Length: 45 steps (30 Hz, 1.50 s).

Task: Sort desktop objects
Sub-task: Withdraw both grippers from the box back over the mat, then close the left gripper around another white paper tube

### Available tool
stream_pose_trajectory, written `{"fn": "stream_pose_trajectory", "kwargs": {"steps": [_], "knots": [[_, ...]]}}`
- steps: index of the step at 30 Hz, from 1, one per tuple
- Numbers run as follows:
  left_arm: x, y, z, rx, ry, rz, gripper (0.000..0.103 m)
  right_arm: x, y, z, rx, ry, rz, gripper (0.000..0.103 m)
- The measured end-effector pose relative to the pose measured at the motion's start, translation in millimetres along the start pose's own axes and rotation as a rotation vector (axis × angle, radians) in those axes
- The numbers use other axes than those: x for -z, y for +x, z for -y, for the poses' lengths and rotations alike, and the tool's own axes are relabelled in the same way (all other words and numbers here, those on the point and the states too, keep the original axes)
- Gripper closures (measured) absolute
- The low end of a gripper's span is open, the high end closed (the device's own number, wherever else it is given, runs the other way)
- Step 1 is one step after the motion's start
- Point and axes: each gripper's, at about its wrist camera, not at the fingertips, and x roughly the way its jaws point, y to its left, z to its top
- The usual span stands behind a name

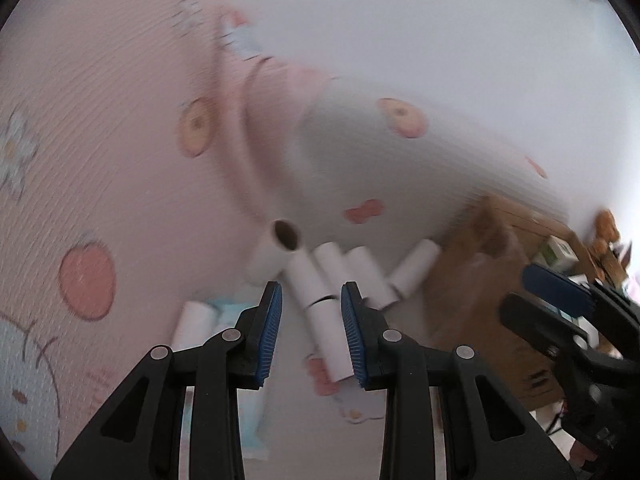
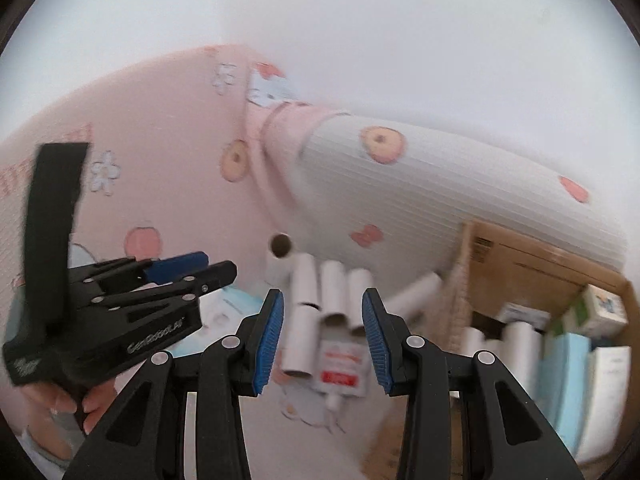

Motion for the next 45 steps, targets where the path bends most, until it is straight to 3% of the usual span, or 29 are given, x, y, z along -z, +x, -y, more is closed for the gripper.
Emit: {"fn": "stream_pose_trajectory", "kwargs": {"steps": [3, 6, 12, 19, 25, 30, 33, 37, 41, 45], "knots": [[5, 9, -26, 0.007, -0.109, -0.027, 0.069, 7, 7, -11, -0.041, -0.018, 0.022, 0.066], [13, 19, -39, -0.01, -0.152, -0.054, 0.069, 16, 22, -13, -0.077, -0.007, 0.01, 0.066], [34, 43, -38, -0.018, -0.139, -0.109, 0.069, 36, 55, -17, -0.097, 0.017, -0.036, 0.066], [48, 61, -35, 0.067, -0.18, -0.157, 0.069, 58, 77, -14, -0.067, -0.012, -0.023, 0.066], [60, 76, -38, 0.138, -0.238, -0.163, 0.069, 68, 89, -12, -0.09, -0.01, -0.022, 0.066], [70, 91, -46, 0.108, -0.268, -0.217, 0.069, 78, 102, -2, -0.129, 0.072, -0.043, 0.066], [73, 90, -53, 0.142, -0.301, -0.214, 0.069, 81, 112, 3, -0.153, 0.112, -0.066, 0.066], [73, 94, -56, 0.198, -0.346, -0.218, 0.069, 86, 122, 0, -0.111, 0.093, -0.079, 0.066], [78, 106, -53, 0.286, -0.393, -0.253, 0.069, 94, 127, 8, -0.104, 0.174, -0.111, 0.066], [83, 117, -53, 0.338, -0.464, -0.281, 0.069, 99, 130, 5, -0.104, 0.14, -0.14, 0.066]]}}
